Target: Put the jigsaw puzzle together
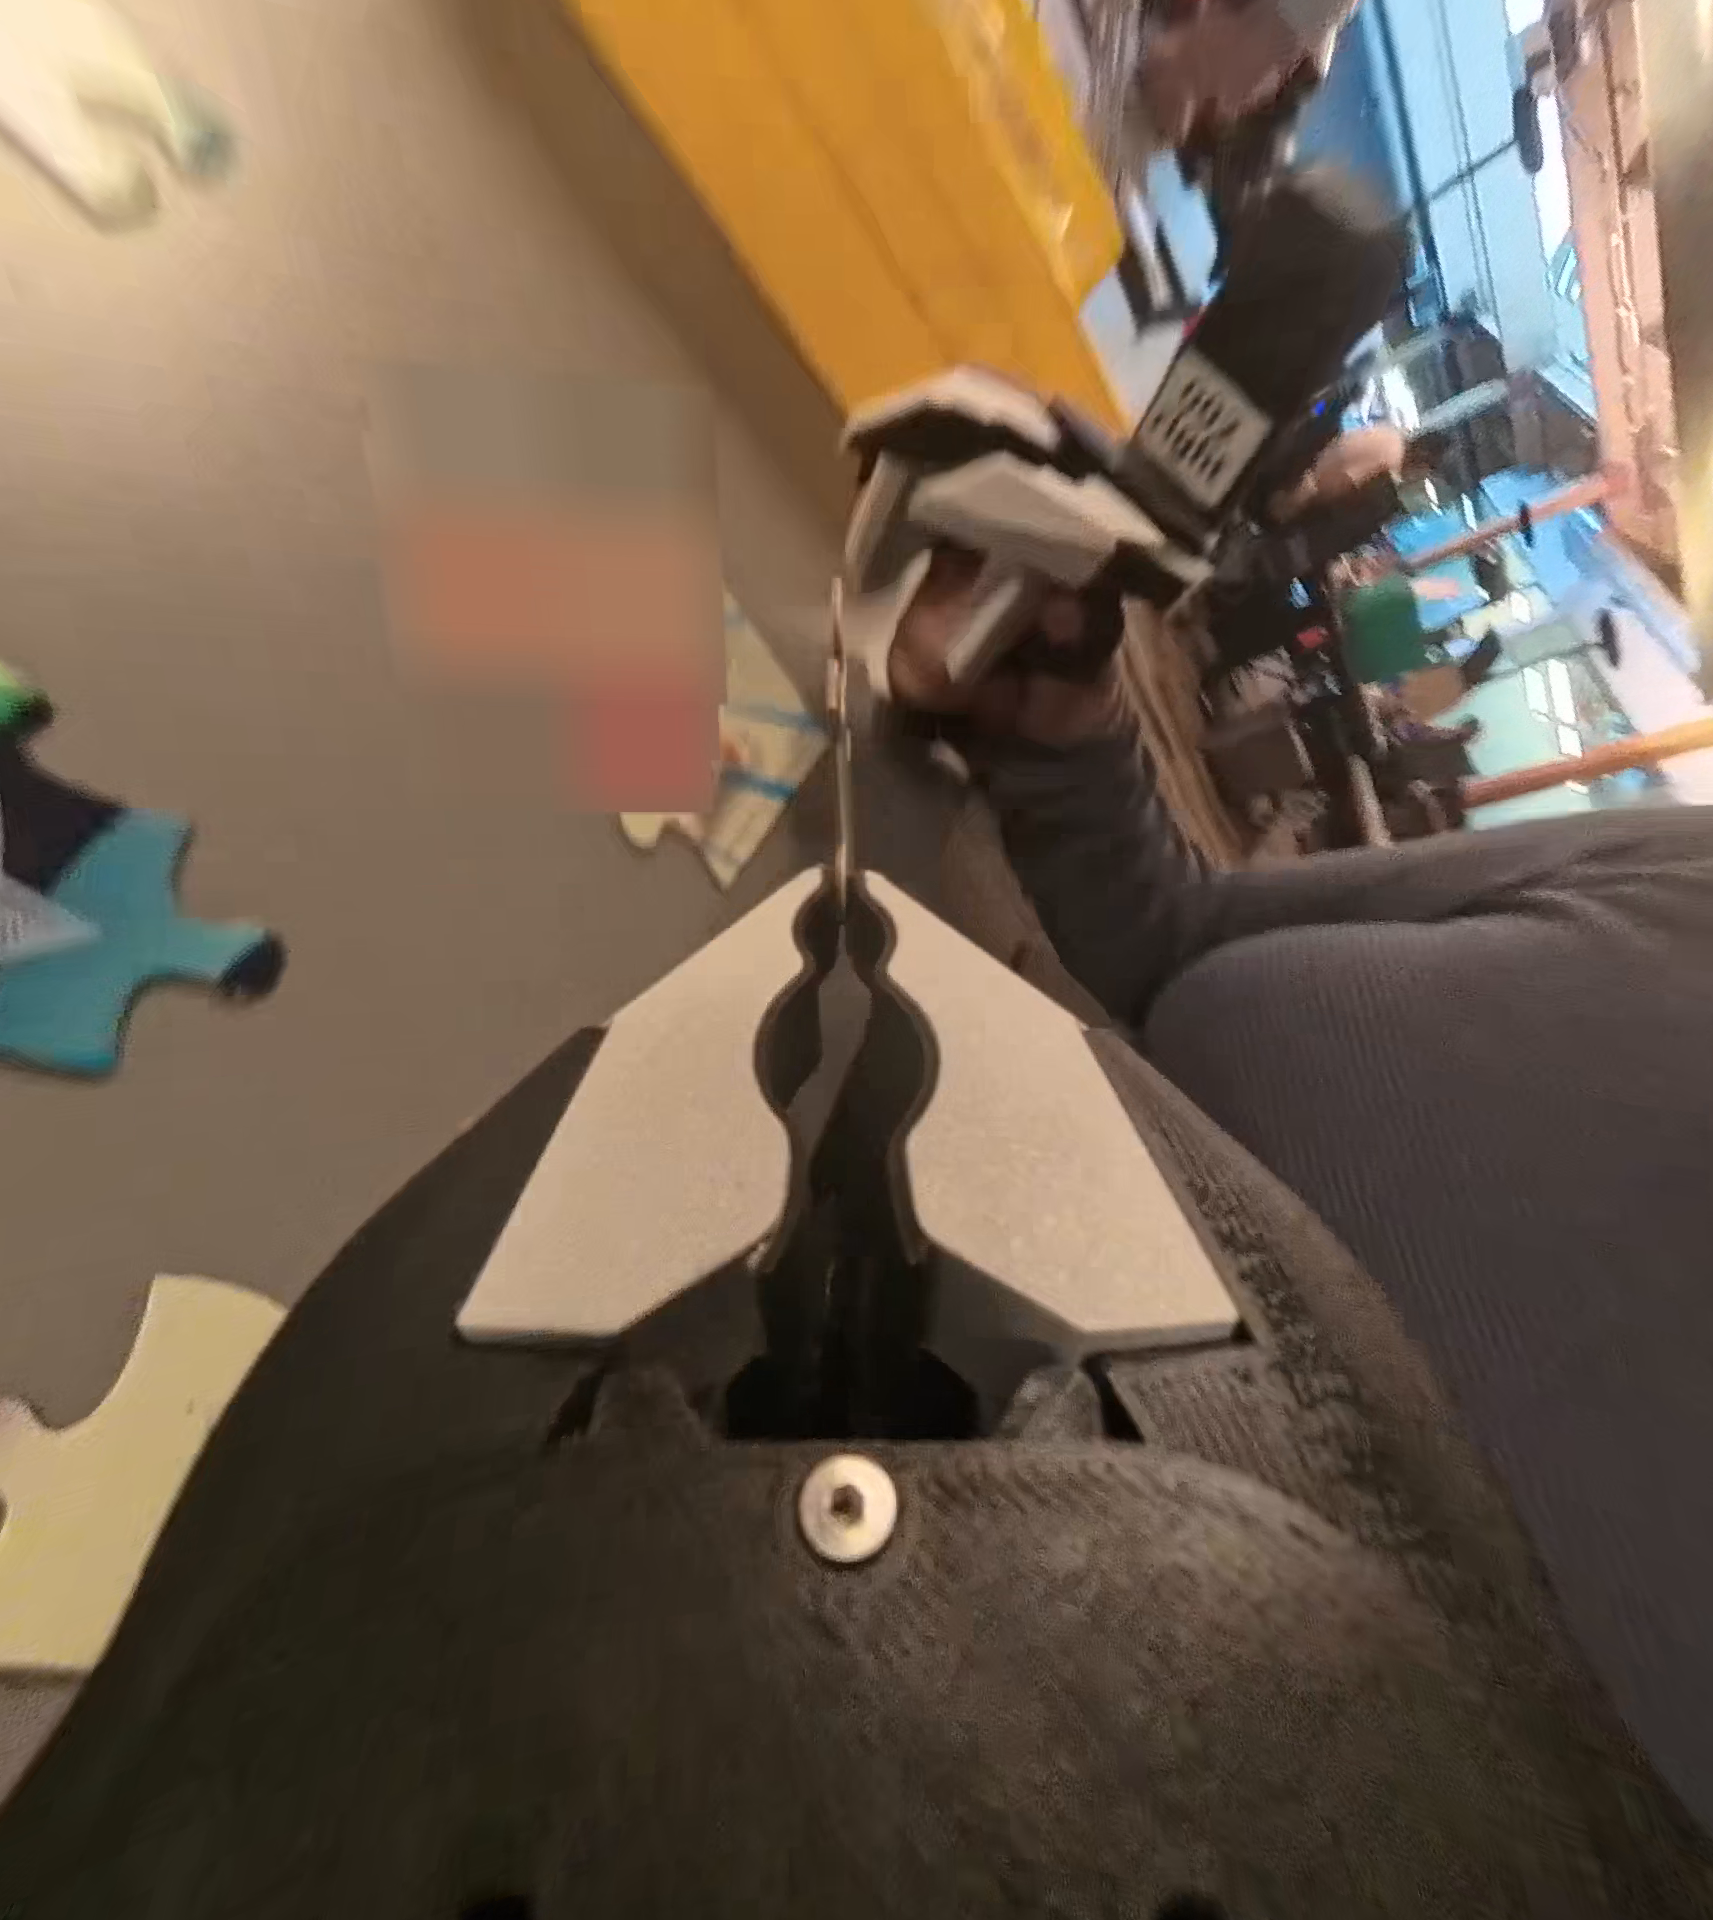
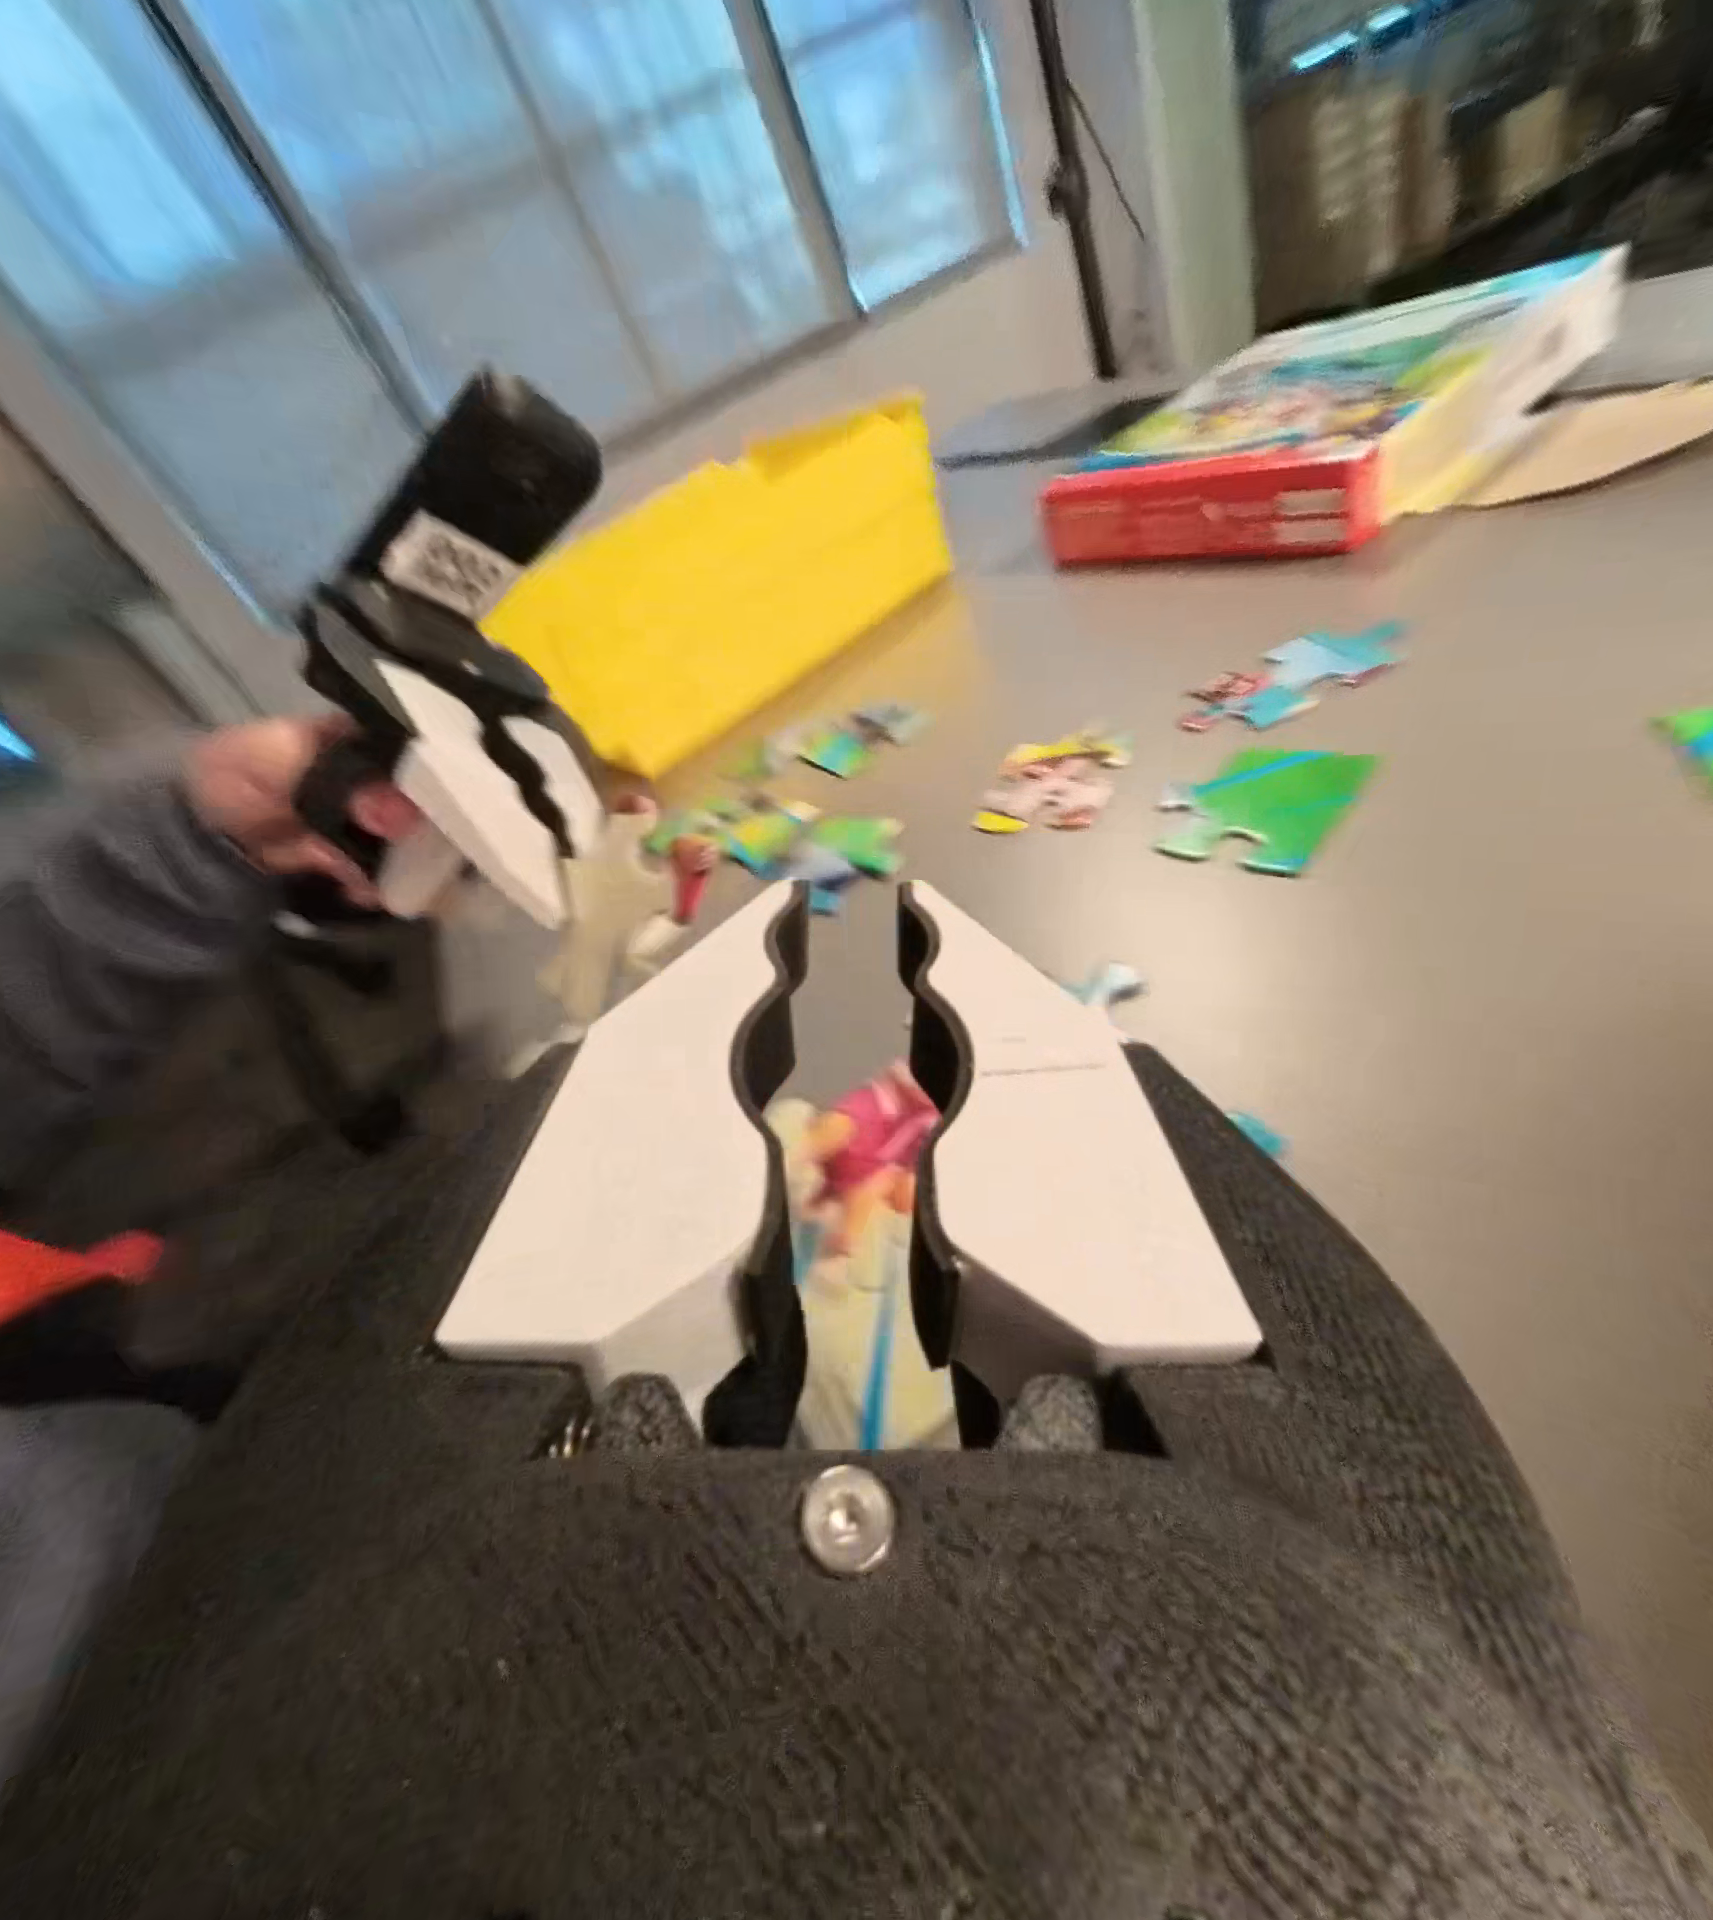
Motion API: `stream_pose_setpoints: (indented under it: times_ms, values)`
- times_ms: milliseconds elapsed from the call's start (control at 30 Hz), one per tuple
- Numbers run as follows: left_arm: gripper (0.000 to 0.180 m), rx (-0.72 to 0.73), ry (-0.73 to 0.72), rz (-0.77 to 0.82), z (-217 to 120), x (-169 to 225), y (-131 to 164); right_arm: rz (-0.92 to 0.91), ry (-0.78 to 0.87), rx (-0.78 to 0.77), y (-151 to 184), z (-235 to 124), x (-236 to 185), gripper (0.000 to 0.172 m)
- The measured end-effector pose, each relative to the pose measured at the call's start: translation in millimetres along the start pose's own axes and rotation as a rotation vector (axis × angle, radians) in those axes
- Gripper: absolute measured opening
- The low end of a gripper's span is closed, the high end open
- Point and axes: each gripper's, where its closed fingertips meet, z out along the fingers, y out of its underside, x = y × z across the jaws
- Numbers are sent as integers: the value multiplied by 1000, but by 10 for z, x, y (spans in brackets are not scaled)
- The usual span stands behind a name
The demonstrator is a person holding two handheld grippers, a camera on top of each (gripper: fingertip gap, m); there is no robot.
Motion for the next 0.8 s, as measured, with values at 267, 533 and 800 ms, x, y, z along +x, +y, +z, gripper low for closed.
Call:
stream_pose_setpoints:
  times_ms: [267, 533, 800]
  values:
    - [0, -208, 57, -228, 54, -357, 161, -224, 191, -323, 334, 253, 495, 0]
    - [0, -240, 55, -294, 193, -455, 194, -125, 78, -485, 584, 325, 441, 0]
    - [0, -259, 68, -359, 248, -495, 207, -128, 83, -515, 632, 329, 448, 0]
